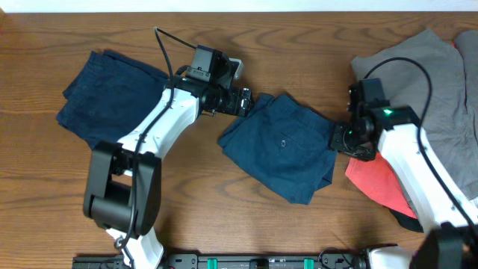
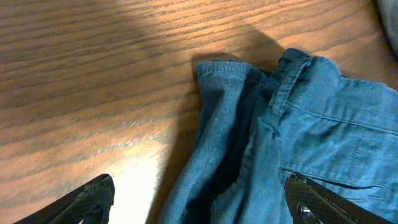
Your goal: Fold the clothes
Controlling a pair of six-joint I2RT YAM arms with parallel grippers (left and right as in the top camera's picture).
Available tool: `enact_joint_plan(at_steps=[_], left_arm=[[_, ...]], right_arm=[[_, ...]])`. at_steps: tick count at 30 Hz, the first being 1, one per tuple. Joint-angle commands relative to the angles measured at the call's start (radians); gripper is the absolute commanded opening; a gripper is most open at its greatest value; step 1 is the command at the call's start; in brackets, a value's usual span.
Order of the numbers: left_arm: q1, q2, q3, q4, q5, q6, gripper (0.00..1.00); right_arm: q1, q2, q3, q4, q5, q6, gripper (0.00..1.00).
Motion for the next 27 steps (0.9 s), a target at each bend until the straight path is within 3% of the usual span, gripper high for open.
enact_joint_plan(at_steps=[1,4,15,20,22,25,27], left_arm=[[-0.009,0.056,0.012,0.020,0.023,0.038,0.89],[-0.018,0.108,0.012,0.034,0.024,0.037,0.89],[-0.061,0.191,0.012,-0.186,0.137,0.033,0.82],[-0.079,0.191,0.012,-0.370,0.200,0.034,0.75],[-0.088,0.191,0.012,-0.421,0.272,0.042,0.72],[-0.101,0.187,0.012,-0.446,0.385,0.090,0.71],[-0.103,0.179,0.012,-0.428,0.386,0.089,0.72]], right_arm=[[0.024,-0.027,0.023,0.042,-0.101,-0.066,0.37],[0.042,0.001,0.023,0.058,-0.158,-0.116,0.26],[0.080,0.240,-0.008,0.079,-0.092,-0.121,0.17],[0.055,0.341,-0.009,0.135,0.083,-0.103,0.21],[0.039,0.368,-0.008,0.198,0.134,-0.103,0.31],[0.017,0.389,-0.008,0.312,0.136,-0.147,0.34],[0.014,0.389,-0.008,0.351,0.131,-0.176,0.35]])
